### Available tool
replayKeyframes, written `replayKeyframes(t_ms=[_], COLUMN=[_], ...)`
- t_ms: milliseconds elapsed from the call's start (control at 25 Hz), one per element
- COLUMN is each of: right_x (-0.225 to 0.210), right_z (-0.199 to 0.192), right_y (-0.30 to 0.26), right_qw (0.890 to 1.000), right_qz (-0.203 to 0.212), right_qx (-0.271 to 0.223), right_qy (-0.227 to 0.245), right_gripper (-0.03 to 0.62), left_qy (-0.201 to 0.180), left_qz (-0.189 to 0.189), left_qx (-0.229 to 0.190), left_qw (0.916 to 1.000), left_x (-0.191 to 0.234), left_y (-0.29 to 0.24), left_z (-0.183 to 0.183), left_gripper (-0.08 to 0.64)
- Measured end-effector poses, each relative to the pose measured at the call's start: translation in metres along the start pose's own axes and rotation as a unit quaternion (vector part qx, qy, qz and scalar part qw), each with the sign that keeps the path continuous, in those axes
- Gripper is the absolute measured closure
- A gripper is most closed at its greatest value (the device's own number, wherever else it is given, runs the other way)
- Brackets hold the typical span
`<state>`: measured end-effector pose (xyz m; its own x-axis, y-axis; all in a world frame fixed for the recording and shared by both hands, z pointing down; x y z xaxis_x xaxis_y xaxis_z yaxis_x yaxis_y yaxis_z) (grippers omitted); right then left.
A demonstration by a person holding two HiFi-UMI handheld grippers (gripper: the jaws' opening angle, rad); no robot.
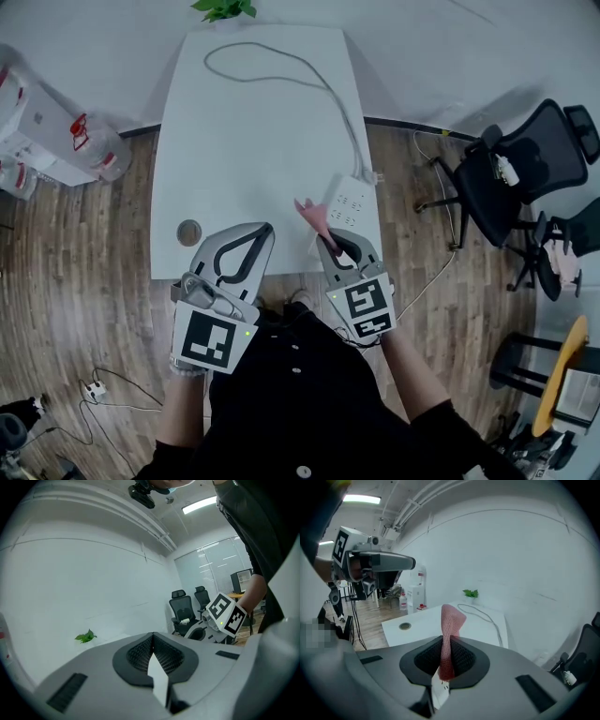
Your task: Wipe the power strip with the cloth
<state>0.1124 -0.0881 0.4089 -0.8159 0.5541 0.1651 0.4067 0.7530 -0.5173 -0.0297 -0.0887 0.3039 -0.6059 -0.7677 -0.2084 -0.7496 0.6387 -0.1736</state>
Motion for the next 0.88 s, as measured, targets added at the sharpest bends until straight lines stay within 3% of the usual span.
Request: replayKeyframes(t_ms=[400,880], right_x=[-0.006,-0.015], right_z=[0.058,0.064], right_y=[0.039,0.058], right_qw=[0.996,0.994], right_qz=[-0.037,-0.072], right_qx=[-0.077,-0.079], right_qy=[0.011,0.005], right_gripper=[0.538,0.538], left_qy=[-0.023,-0.022], left_qz=[-0.038,-0.064], left_qx=[-0.009,-0.007], left_qw=[0.9990,0.9977], left_x=[-0.007,-0.009], left_y=[-0.007,-0.020], left_z=[0.010,0.007], left_gripper=[0.546,0.546])
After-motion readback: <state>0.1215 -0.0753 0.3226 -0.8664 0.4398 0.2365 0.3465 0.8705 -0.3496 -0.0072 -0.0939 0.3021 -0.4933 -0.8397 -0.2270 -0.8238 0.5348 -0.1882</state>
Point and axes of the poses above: the fingertips, and each gripper's own axes: y backward along the fingers, x to its left, z out of its top, the point moved 5 cm from there along y, backward along the fingers, and after that the axes turned 2 degrees about y, right-handed, at the moved point
